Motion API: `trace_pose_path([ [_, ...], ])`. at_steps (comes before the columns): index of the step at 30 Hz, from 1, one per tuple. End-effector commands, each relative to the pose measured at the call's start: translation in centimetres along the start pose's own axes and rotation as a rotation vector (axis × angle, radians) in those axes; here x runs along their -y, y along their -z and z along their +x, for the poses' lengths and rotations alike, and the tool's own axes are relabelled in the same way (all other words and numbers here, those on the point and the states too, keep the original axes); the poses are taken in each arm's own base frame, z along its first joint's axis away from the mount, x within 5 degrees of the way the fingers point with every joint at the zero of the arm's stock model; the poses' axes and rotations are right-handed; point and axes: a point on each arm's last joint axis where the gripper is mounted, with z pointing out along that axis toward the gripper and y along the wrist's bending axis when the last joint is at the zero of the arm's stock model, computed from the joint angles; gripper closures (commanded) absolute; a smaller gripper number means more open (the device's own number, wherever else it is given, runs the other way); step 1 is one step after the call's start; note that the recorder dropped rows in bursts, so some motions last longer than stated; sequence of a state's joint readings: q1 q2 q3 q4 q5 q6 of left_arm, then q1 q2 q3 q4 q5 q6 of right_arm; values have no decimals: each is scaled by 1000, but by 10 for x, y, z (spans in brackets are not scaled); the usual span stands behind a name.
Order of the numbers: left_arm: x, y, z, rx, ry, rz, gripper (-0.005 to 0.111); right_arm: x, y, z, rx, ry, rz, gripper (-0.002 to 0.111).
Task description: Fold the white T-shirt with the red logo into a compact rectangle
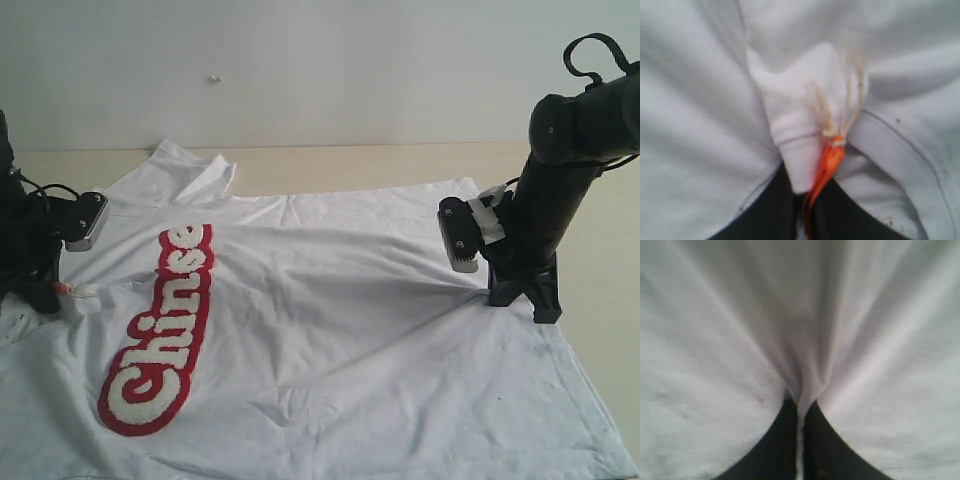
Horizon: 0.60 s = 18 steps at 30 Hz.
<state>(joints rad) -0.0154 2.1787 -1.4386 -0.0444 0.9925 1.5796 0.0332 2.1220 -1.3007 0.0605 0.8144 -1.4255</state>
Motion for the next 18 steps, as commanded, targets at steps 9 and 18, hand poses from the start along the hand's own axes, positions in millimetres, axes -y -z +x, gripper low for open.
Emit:
trace_pose_path([
  [9, 17, 58, 31, -52, 44, -75, 104, -3, 29, 2, -12, 26, 82, 108],
  [18, 62, 145, 12, 120, 142, -254, 105, -13, 127, 5, -28, -19, 267, 108],
])
